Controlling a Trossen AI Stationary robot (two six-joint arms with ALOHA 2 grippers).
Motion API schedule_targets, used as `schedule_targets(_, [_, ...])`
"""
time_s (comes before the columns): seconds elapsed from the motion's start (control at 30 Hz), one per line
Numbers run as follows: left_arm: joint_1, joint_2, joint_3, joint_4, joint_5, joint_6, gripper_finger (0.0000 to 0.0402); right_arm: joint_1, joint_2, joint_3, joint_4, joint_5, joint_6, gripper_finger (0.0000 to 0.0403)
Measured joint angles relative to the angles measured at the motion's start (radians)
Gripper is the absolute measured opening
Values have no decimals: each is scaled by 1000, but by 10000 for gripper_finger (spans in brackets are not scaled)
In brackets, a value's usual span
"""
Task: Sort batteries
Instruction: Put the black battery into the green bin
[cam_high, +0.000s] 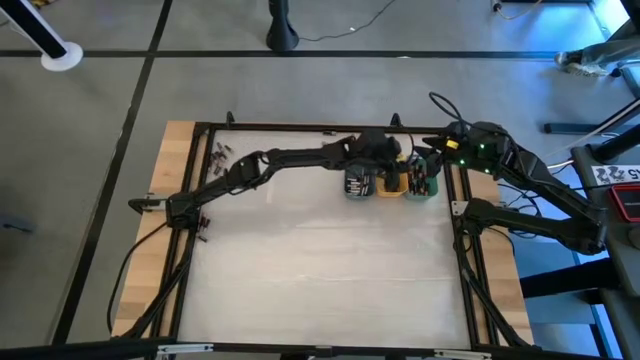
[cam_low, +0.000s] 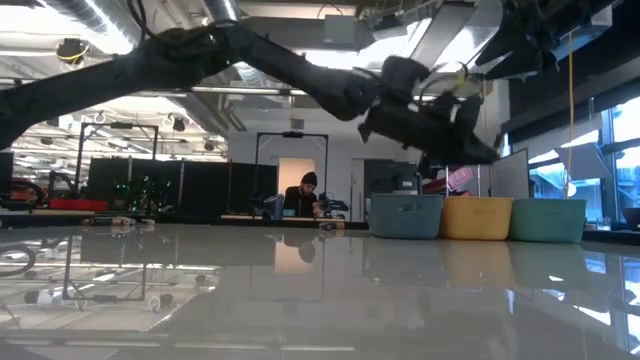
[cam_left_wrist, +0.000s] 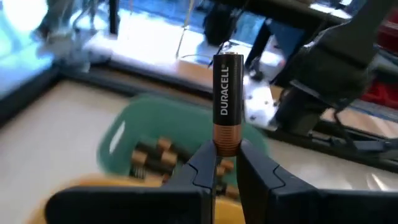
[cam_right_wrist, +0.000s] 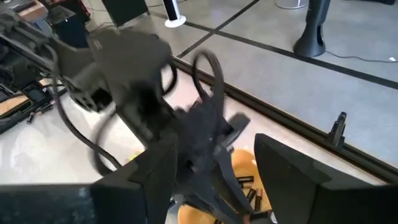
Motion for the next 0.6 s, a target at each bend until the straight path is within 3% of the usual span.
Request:
schedule_targets(0.2, [-7, 28, 0, -6, -8, -76, 29, 0, 2, 0, 34, 1, -2, 216])
schedule_targets(0.43, [-15, 27, 0, -15, 8, -26, 29, 0, 4, 0, -14, -13, -3, 216])
schedule_targets(0.6, [12, -17, 0, -25, 44, -5, 29, 0, -9, -1, -66, 134, -25, 216])
